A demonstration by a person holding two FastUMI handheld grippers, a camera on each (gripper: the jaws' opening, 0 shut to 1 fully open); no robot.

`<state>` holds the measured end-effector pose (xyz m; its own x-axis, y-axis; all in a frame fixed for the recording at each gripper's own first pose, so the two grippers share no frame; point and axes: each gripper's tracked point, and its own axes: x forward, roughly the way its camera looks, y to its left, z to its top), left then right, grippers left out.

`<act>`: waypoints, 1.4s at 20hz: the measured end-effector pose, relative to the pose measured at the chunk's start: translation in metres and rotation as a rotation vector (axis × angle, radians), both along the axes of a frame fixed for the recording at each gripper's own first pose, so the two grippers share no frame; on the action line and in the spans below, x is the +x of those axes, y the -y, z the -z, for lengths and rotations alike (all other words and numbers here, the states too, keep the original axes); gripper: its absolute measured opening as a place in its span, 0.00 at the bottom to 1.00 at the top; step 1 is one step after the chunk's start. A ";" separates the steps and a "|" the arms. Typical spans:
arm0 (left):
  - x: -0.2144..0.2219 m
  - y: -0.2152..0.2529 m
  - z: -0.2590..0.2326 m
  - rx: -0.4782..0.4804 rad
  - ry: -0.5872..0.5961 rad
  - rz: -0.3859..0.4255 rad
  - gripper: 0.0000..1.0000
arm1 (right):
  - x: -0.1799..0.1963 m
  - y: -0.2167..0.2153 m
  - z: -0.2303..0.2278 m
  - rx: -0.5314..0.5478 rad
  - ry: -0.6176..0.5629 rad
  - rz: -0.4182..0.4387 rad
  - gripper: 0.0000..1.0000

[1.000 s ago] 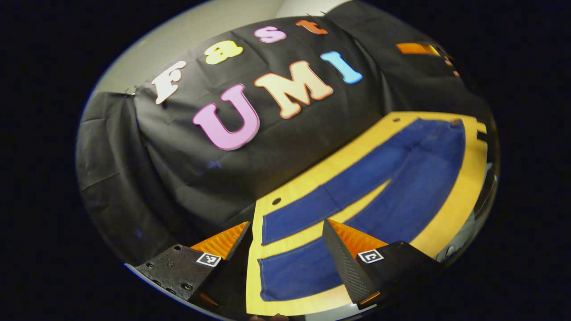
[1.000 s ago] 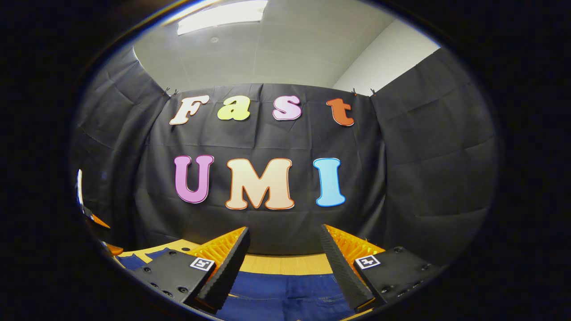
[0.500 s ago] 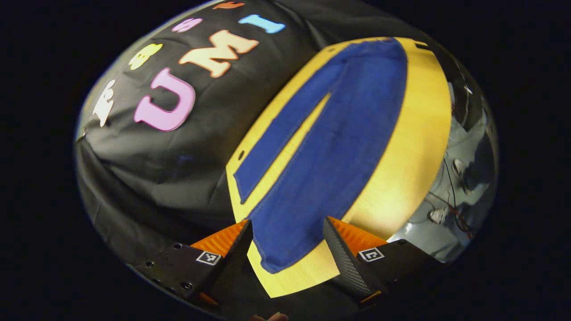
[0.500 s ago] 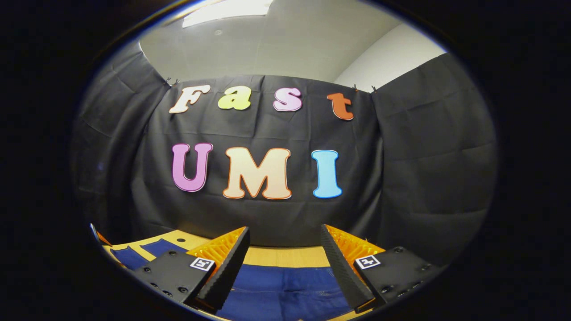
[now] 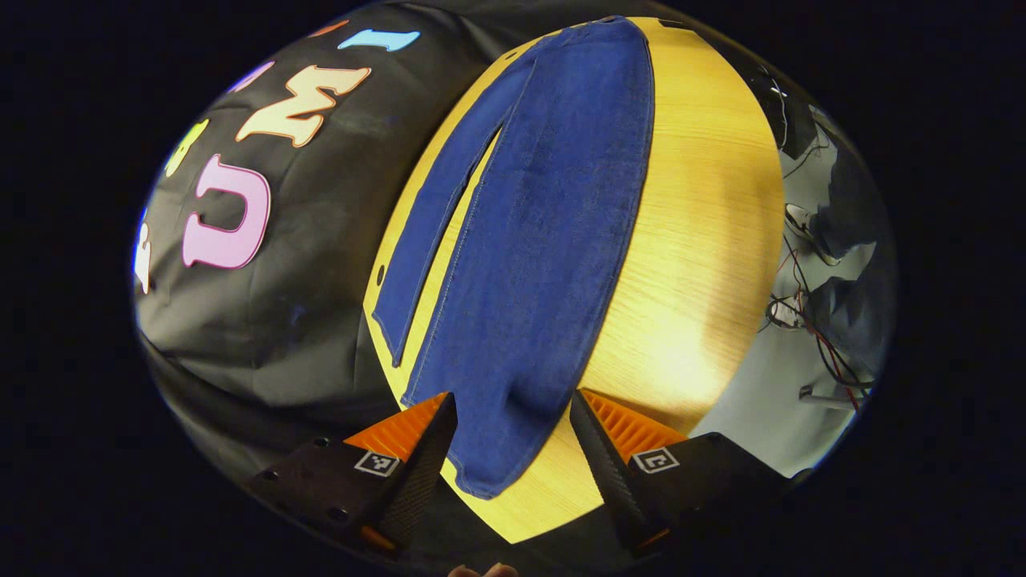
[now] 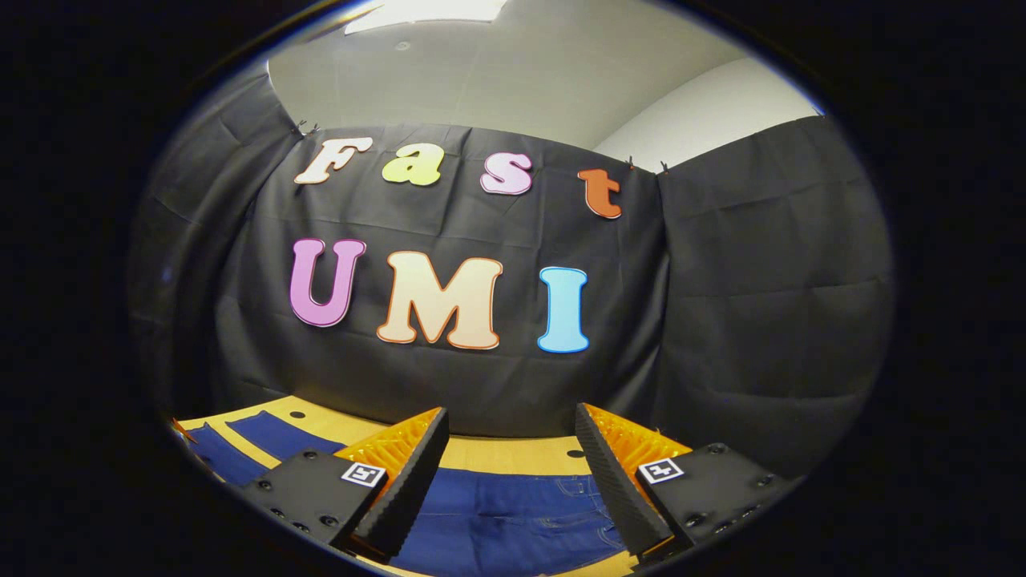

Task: Grasp the waist and the cuffs of the jeans and fold them to make the two legs overlap; first hold the waist and fold one-third of the jeans toward the cuffs, then hold the cuffs and fold the remaining one-third in the same direction to finish folding.

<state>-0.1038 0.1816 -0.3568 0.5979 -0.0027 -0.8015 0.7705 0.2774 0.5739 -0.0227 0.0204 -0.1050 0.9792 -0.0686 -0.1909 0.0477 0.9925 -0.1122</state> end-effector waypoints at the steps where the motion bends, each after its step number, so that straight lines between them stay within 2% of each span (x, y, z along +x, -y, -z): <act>1: 0.004 0.000 0.001 0.002 -0.006 0.011 0.89 | -0.002 0.004 0.000 -0.005 -0.001 0.012 0.98; 3: 0.013 0.003 0.005 0.002 -0.020 0.033 0.86 | -0.005 0.010 0.001 -0.017 -0.005 0.034 0.98; 4: 0.017 0.002 0.008 0.005 -0.027 0.045 0.77 | -0.007 0.014 0.000 -0.025 -0.006 0.046 0.98; 5: 0.019 0.000 0.010 0.011 -0.035 0.050 0.75 | -0.009 0.017 0.000 -0.033 -0.006 0.058 0.99; 7: 0.017 0.001 0.016 0.016 -0.067 0.054 0.59 | -0.012 0.024 -0.001 -0.052 -0.007 0.072 0.98; 10: 0.005 0.005 0.023 -0.013 -0.150 0.025 0.21 | -0.014 0.040 -0.002 -0.131 -0.018 0.064 0.98; 14: 0.003 0.004 0.023 -0.010 -0.150 -0.012 0.00 | -0.020 0.066 0.020 -0.245 -0.110 0.005 0.99; 21: 0.003 0.005 0.022 -0.006 -0.168 -0.038 0.00 | -0.055 0.114 0.119 -0.529 -0.396 -0.180 1.00; 28: 0.003 0.003 0.024 0.042 -0.174 -0.062 0.00 | -0.092 0.145 0.233 -0.672 -0.667 -0.334 0.99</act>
